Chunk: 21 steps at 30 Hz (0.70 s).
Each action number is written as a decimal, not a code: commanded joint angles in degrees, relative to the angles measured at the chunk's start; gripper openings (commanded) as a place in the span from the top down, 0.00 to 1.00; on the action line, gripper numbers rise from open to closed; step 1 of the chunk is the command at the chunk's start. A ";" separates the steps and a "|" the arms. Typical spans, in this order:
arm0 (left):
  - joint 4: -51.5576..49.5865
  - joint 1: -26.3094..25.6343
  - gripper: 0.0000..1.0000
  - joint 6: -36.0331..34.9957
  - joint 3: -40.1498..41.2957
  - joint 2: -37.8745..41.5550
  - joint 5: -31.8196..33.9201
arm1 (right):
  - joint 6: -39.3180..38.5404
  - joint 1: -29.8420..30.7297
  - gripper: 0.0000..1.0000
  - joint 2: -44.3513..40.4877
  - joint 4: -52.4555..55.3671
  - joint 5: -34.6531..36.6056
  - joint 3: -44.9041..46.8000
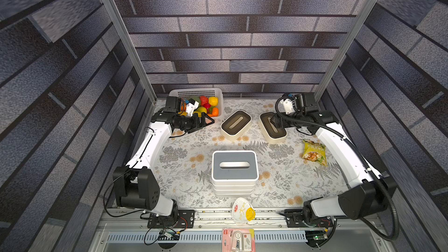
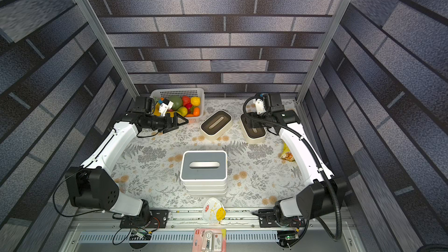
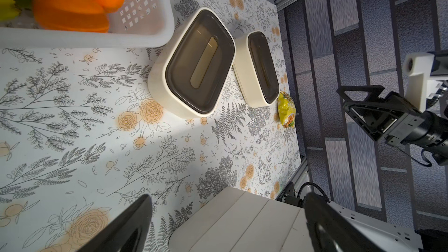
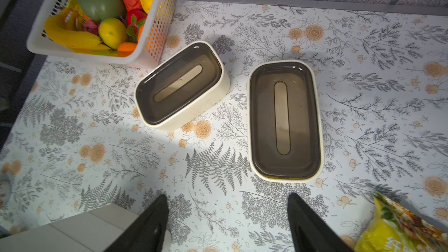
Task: Stack the tissue boxes
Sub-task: Place the tissue box at the tissue box, then pick up the tissue box from the center of the board.
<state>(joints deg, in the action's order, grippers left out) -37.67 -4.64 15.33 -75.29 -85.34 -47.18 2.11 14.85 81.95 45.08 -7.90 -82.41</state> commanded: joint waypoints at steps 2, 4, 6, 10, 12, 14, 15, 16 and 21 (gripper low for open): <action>4.87 -1.71 0.00 -2.85 3.42 -0.20 -1.73 | -1.22 -0.26 0.27 2.98 -0.48 1.82 1.73; 5.24 -2.18 0.00 -3.25 4.40 0.08 -0.79 | -1.46 -0.27 0.28 4.20 -1.08 2.19 2.66; 7.93 -2.49 0.00 -2.49 6.66 0.84 -0.08 | -1.97 -0.30 0.28 5.11 -2.32 4.01 3.67; 8.92 -2.93 0.00 -2.63 8.47 1.23 4.72 | -4.14 -0.25 0.28 8.52 -4.41 7.65 4.28; 10.01 -2.92 0.00 -1.60 9.37 1.62 6.78 | -4.86 -0.26 0.28 10.38 -5.11 8.30 3.83; 12.37 -3.23 0.00 0.25 10.69 2.18 6.71 | -5.33 -0.29 0.30 12.14 -6.11 8.34 3.27; 13.04 -3.50 0.00 0.72 11.01 2.47 6.80 | -5.45 -0.25 0.31 12.90 -6.18 8.33 2.65; 13.48 -3.78 0.00 0.96 11.25 2.78 7.09 | -5.69 -0.24 0.31 13.66 -6.15 8.25 1.94; 14.23 -2.90 0.00 1.41 10.99 2.42 6.10 | -6.73 -0.26 0.32 17.35 -5.63 7.90 -0.96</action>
<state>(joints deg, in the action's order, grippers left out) -25.58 -7.92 15.64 -64.58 -84.82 -41.08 -3.20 14.85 98.28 39.99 -0.67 -80.66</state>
